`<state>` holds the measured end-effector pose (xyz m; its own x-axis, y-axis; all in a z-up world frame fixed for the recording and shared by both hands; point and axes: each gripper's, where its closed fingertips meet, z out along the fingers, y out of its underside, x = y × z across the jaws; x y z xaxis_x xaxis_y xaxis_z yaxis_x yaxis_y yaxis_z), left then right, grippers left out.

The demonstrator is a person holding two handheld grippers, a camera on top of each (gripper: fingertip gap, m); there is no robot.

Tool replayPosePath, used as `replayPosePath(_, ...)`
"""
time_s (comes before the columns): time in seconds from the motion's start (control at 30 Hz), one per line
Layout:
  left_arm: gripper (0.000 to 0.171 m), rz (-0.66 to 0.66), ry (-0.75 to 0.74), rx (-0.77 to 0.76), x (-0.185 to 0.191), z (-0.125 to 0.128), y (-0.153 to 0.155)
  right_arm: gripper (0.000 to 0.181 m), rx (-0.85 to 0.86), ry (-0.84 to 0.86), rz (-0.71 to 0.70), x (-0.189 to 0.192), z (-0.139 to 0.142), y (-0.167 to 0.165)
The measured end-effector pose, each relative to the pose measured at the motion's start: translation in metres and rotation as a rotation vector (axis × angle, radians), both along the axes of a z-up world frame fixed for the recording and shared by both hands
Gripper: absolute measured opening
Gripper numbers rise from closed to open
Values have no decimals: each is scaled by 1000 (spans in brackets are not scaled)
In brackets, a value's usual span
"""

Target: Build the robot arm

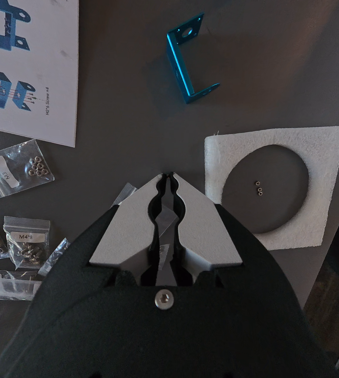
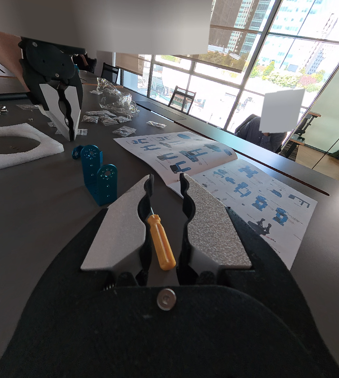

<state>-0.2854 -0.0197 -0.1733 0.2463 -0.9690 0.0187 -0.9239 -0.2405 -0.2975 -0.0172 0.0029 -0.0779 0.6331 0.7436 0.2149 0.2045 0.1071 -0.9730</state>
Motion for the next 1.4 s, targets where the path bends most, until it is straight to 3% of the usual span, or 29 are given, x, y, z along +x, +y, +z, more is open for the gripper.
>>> replayPosePath(0.17,18,8,-38,12,1,5,0,24,11,2,11,-2,2,-2)
replayPosePath(0.3,20,113,-203,66,-1,40,5,20,13,44,45,-2,11,-1)
replayPosePath(0.43,18,281,-422,181,-14,80,-7,22,-211,-214,203,-22,-14,34)
replayPosePath(0.57,15,426,-572,235,-31,92,-45,23,-359,-466,381,-41,-46,71)
replayPosePath(0.63,14,471,-614,237,-37,95,-66,22,-388,-573,407,-44,-55,90)
replayPosePath(0.73,14,532,-609,264,-51,99,-89,22,-468,-648,515,-59,-67,96)
replayPosePath(0.87,13,589,-618,302,-65,112,-108,17,-520,-746,535,-66,-85,107)
replayPosePath(1.1,12,632,-611,341,-73,117,-123,6,-581,-731,572,-73,-92,105)
replayPosePath(1.4,12,661,-627,352,-73,115,-128,5,-465,-724,572,-73,-85,104)
